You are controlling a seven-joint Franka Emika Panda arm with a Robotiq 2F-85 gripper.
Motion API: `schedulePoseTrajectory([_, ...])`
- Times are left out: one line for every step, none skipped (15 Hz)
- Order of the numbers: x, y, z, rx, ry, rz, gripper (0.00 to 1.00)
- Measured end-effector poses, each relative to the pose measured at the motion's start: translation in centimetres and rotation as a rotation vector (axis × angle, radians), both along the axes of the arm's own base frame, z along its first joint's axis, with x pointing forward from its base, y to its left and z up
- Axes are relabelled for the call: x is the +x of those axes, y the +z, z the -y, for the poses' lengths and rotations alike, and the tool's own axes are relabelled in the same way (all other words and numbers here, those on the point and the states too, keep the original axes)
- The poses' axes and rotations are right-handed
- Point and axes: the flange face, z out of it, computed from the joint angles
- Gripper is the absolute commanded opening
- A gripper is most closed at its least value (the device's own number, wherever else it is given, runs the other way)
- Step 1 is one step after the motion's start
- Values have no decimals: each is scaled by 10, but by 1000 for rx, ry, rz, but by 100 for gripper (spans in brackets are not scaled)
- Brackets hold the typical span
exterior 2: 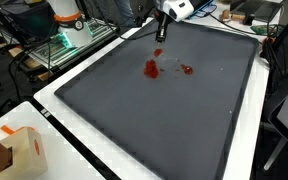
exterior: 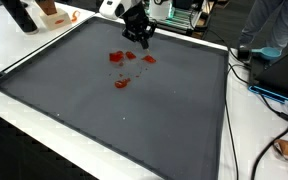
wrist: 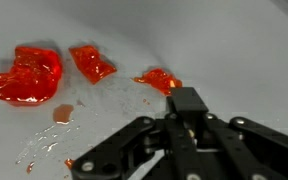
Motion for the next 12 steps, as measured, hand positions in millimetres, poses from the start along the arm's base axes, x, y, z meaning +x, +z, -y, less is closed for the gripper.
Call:
schedulePoseTrajectory([1,-1,0,-1,-1,8,3])
schedulePoseTrajectory([2,-2,-1,-1,-3,17,3])
schedulePoseTrajectory([4,-3,-1,-2,-4,28,3])
schedulePoseTrajectory([5,-4,-1,-3,-5,37,3])
schedulePoseTrajectory([6,-6,-2,-5,-4,42,3])
schedulePoseTrajectory([6,-8,-2,-6,-3,43,3])
schedulePoseTrajectory([6,-10,-2,-8,0,41,3])
schedulePoseTrajectory([5,-12,-3,-9,2,37,3])
schedulePoseTrajectory([5,-14,-4,-9,4,32,3])
schedulePoseTrajectory([5,-15,-4,-10,6,33,3])
schedulePoseTrajectory([6,-15,-4,-12,8,32,3])
schedulePoseTrajectory([6,-15,-4,-14,11,32,3])
